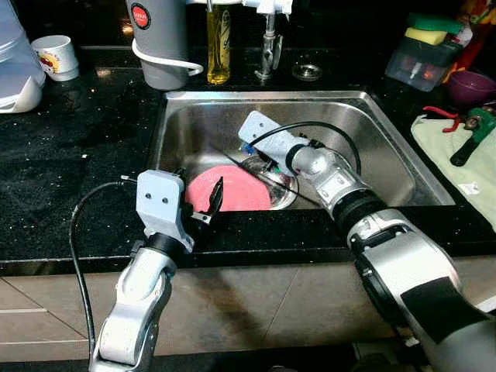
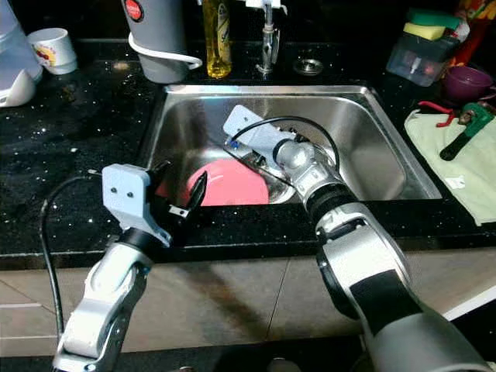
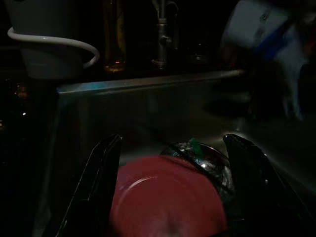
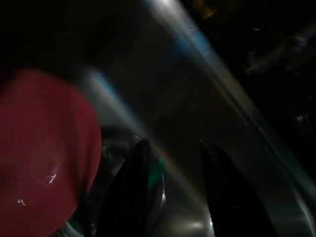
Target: Kitchen organization
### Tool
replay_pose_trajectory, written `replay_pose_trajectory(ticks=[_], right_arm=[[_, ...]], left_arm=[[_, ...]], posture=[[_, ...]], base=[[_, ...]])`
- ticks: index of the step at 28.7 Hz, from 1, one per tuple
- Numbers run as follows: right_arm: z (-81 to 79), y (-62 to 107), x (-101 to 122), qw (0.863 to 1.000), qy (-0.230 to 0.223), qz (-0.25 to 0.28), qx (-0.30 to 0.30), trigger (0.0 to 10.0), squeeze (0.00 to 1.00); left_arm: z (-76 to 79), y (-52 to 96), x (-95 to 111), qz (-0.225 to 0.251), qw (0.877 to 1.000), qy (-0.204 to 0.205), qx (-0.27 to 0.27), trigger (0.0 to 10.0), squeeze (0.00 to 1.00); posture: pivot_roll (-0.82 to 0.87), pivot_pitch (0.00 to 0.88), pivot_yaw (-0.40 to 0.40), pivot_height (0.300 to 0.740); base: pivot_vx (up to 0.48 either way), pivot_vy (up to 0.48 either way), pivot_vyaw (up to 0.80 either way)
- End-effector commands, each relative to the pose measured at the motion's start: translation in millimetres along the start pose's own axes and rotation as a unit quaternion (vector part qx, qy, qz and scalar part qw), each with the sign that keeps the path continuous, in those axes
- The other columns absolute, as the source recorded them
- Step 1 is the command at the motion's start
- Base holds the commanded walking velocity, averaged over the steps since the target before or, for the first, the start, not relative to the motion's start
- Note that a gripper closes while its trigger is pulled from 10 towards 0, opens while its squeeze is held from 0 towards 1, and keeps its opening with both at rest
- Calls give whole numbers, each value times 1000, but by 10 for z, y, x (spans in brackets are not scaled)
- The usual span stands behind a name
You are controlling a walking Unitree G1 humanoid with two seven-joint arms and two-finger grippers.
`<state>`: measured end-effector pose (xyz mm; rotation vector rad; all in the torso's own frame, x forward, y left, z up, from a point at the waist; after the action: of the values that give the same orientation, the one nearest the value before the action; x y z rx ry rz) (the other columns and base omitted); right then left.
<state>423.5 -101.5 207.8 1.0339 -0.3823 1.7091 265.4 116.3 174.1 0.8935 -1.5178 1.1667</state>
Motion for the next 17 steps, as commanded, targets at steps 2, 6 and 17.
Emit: replay_pose_trajectory(ticks=[2,6,17], right_arm=[[188,65,197,993,-85,79,2,10000,0],[260,167,329,968,-171,175,46,10000,0],[43,667,229,861,-327,345,183,10000,0]], left_arm=[[-27,40,-118,-34,999,-3,3,10000,0],[-23,28,-114,-33,999,-1,0,10000,0],[-38,-3,-87,-29,1000,-5,-4,10000,0]], posture=[[66,69,-70,740],[60,67,-63,740],[52,66,-39,740]], base=[[0,0,0],[0,0,0],[0,0,0]])
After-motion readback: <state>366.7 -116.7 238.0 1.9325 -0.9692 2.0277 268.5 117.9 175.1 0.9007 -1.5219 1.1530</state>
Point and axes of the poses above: a point about 5 cm out from each wrist's last joint towards the gripper, its own y axis pointing back from the gripper into the wrist, its own x axis along the axis of the wrist's last joint, z = x × y, the point moved 1 cm from there along -y, pointing out of the wrist towards the gripper, and after that the axes turned 2 degrees about -y, right-handed, at the moved point
